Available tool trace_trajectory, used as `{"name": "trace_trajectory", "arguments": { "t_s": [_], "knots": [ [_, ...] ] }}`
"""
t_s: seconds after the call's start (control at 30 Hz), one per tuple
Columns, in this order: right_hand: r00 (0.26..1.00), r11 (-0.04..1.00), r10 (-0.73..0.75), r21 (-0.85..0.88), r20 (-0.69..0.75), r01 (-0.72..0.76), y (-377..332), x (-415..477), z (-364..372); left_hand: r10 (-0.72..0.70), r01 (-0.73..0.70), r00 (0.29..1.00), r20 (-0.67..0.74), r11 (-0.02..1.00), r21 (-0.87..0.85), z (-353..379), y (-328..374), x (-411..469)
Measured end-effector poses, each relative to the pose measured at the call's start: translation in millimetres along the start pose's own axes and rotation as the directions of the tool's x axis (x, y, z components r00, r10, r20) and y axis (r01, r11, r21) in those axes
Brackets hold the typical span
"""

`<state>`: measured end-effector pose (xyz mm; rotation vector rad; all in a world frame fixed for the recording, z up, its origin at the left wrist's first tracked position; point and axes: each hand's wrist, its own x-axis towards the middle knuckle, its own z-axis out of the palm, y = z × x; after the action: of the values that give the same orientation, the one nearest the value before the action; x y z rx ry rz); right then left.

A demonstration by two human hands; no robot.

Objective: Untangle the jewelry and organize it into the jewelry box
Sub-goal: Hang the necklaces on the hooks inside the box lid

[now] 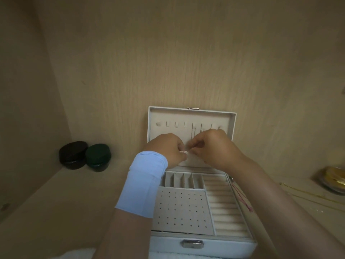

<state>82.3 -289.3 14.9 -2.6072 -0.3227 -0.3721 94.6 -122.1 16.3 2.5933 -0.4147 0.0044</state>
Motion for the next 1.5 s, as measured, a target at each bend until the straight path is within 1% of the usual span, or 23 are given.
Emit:
{"name": "trace_trajectory", "arguments": {
  "t_s": [0.07, 0.13, 0.23, 0.3, 0.37, 0.43, 0.53, 0.63, 0.7, 0.83, 0.93, 1.07, 1.2, 1.33, 1.4, 1.47, 1.5],
  "knots": [
    [1.000, 1.000, -0.008, -0.004, 0.004, 0.008, 2.5, -5.6, -0.1, 0.022, -0.022, 0.999, -0.032, 1.000, -0.006, 1.7, 1.8, -0.3],
    [1.000, 1.000, -0.016, 0.018, -0.019, 0.017, 6.2, -12.5, -7.1, 0.071, -0.075, 0.996, -0.057, 0.995, -0.072, 5.2, 6.2, 0.6],
    [0.995, 0.999, 0.004, 0.051, -0.095, 0.001, 20.3, -25.7, -29.9, 0.139, -0.154, 0.986, -0.094, 0.973, -0.172, 14.0, 22.0, -0.3],
    [0.994, 0.999, 0.033, 0.026, -0.107, -0.030, 34.8, -36.6, -46.4, 0.174, -0.195, 0.978, -0.117, 0.960, -0.202, 21.8, 33.2, -2.5],
    [0.994, 0.997, 0.077, 0.010, -0.081, -0.077, 54.6, -52.4, -64.5, 0.213, -0.236, 0.969, -0.124, 0.947, -0.218, 32.4, 47.8, -5.9],
    [0.990, 0.990, 0.141, 0.007, -0.018, -0.140, 79.7, -70.2, -82.6, 0.257, -0.279, 0.959, -0.120, 0.932, -0.232, 44.5, 65.4, -10.0],
    [0.963, 0.964, 0.264, 0.002, 0.059, -0.264, 123.6, -93.8, -103.9, 0.321, -0.333, 0.943, -0.088, 0.913, -0.237, 66.1, 99.7, -14.3],
    [0.923, 0.929, 0.370, -0.043, 0.102, -0.368, 161.7, -112.6, -113.6, 0.378, -0.369, 0.926, 0.010, 0.908, -0.199, 93.9, 138.4, -10.7],
    [0.913, 0.920, 0.387, -0.118, 0.132, -0.373, 180.0, -124.1, -114.3, 0.383, -0.365, 0.918, 0.106, 0.917, -0.159, 115.8, 162.4, -3.2],
    [0.863, 0.873, 0.466, -0.259, 0.193, -0.414, 209.3, -138.4, -108.2, 0.335, -0.342, 0.901, 0.276, 0.939, -0.022, 161.1, 199.8, 14.9],
    [0.841, 0.852, 0.499, -0.293, 0.207, -0.434, 223.8, -141.2, -100.1, 0.295, -0.348, 0.889, 0.351, 0.933, 0.096, 186.6, 213.9, 23.5],
    [0.837, 0.851, 0.502, -0.292, 0.215, -0.436, 230.0, -140.4, -96.4, 0.246, -0.320, 0.912, 0.328, 0.927, 0.193, 204.3, 219.0, 30.8],
    [0.834, 0.842, 0.516, -0.292, 0.194, -0.453, 233.6, -139.2, -92.8, 0.243, -0.310, 0.932, 0.269, 0.918, 0.246, 214.0, 216.8, 34.4],
    [0.841, 0.850, 0.503, -0.287, 0.198, -0.441, 235.1, -138.6, -90.1, 0.284, -0.363, 0.924, 0.256, 0.862, 0.355, 217.5, 218.5, 32.3],
    [0.845, 0.864, 0.489, -0.253, 0.214, -0.436, 235.8, -138.6, -90.3, 0.303, -0.395, 0.913, 0.275, 0.825, 0.403, 216.7, 218.7, 30.1],
    [0.849, 0.882, 0.466, -0.201, 0.249, -0.426, 235.8, -139.8, -91.0, 0.301, -0.403, 0.907, 0.294, 0.821, 0.405, 212.3, 217.8, 26.2],
    [0.848, 0.889, 0.457, -0.177, 0.268, -0.423, 235.8, -140.0, -91.8, 0.294, -0.390, 0.911, 0.289, 0.839, 0.378, 207.8, 217.1, 24.2]
  ]
}}
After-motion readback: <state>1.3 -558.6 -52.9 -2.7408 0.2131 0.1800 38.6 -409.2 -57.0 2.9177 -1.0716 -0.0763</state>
